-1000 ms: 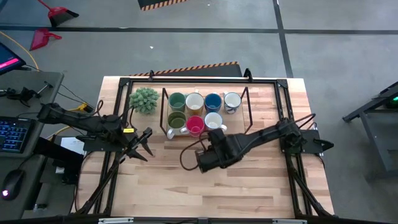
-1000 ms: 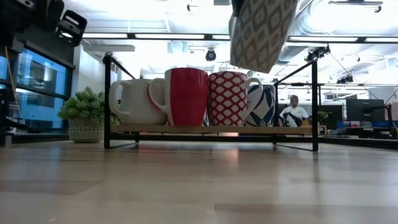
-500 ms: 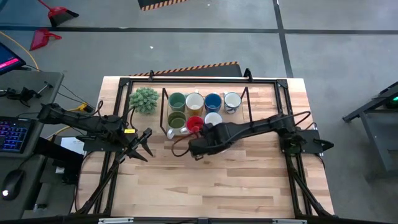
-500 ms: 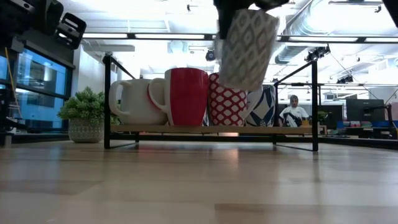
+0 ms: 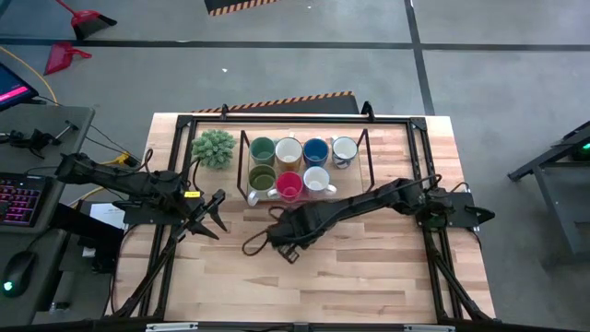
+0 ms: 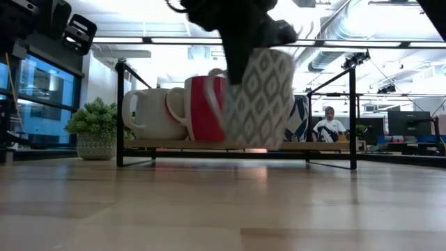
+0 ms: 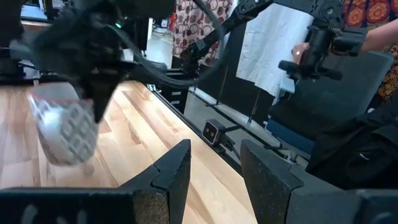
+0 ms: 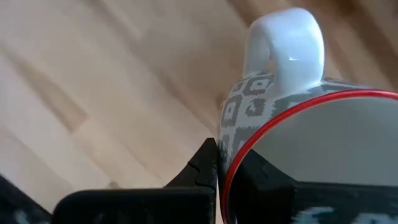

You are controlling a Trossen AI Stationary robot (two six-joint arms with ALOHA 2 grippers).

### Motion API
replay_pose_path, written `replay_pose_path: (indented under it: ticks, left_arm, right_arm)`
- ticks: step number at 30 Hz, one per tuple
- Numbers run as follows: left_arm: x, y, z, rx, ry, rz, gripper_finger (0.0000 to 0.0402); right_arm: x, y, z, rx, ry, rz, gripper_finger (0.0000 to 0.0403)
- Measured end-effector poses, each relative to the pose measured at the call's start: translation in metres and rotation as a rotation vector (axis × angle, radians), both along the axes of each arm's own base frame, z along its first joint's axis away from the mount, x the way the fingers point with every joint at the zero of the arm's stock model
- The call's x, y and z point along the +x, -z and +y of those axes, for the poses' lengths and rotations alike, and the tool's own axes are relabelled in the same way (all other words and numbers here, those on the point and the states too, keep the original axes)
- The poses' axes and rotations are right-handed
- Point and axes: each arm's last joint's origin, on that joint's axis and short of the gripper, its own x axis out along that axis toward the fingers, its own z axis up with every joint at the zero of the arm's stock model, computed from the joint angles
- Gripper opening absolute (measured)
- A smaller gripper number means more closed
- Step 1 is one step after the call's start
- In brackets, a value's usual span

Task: Place coffee mugs
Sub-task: Put the gray patterned mug on the shelf

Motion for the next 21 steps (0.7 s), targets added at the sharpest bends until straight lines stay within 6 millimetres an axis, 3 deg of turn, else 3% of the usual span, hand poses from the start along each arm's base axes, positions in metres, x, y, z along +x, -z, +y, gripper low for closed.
replay_pose_path:
  ticks: [5,21]
  left_arm:
    - [0.0,0.0,0.0,0.0,0.0,0.0,0.0129]
    - [0.0,-0.012,0.0,0.011,0.001,-0.149,0.0129]
  right_arm:
    - [0.008,0.006,0.007,0.005,-0.28,-0.057,0.0]
    - [0.002,0.006,0.005,0.001,-0.816,-0.005,0.0]
